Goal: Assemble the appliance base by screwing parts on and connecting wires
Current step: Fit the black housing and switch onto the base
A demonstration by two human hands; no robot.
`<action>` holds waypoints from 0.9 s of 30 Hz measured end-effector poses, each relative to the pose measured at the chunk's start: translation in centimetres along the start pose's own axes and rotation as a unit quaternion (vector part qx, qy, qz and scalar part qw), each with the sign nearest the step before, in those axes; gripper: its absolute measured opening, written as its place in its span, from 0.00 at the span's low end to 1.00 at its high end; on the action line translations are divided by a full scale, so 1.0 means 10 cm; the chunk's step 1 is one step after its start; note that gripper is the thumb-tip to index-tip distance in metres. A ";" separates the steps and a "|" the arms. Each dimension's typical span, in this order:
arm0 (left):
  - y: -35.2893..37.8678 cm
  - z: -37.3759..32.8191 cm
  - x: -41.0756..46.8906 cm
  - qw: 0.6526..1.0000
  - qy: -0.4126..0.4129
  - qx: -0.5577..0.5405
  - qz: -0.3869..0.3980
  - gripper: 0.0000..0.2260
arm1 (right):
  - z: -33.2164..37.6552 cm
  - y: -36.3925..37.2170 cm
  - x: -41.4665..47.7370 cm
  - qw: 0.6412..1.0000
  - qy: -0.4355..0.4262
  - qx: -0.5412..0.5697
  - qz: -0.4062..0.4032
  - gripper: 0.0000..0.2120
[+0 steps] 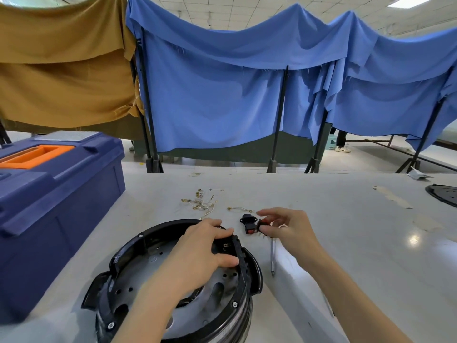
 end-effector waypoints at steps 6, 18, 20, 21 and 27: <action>-0.01 -0.05 -0.01 1.000 0.009 -0.008 0.007 0.24 | 0.29 -0.06 -0.14 0.988 -0.002 0.024 0.151 0.07; 0.00 -0.03 0.00 1.000 0.010 -0.012 -0.010 0.23 | 0.34 -0.02 -0.19 0.969 0.018 -0.063 0.238 0.06; 0.00 -0.03 0.00 1.000 0.011 -0.012 -0.007 0.23 | 0.32 0.00 -0.19 0.969 0.021 -0.066 0.238 0.06; 0.00 -0.03 0.00 1.000 0.011 -0.013 -0.006 0.23 | 0.32 0.00 -0.19 0.969 0.021 -0.065 0.237 0.06; 0.00 -0.02 0.00 1.000 0.007 -0.020 0.000 0.22 | 0.32 -0.01 -0.19 0.972 0.022 -0.018 0.232 0.07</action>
Point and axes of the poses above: each hand's wrist, its own x-axis towards the middle knuckle, its own y-axis out of the palm, z = x × y, the point moved 1 cm from there along x, towards the middle knuckle, and after that the axes turned 9 degrees about -y, right-handed, at the moved point
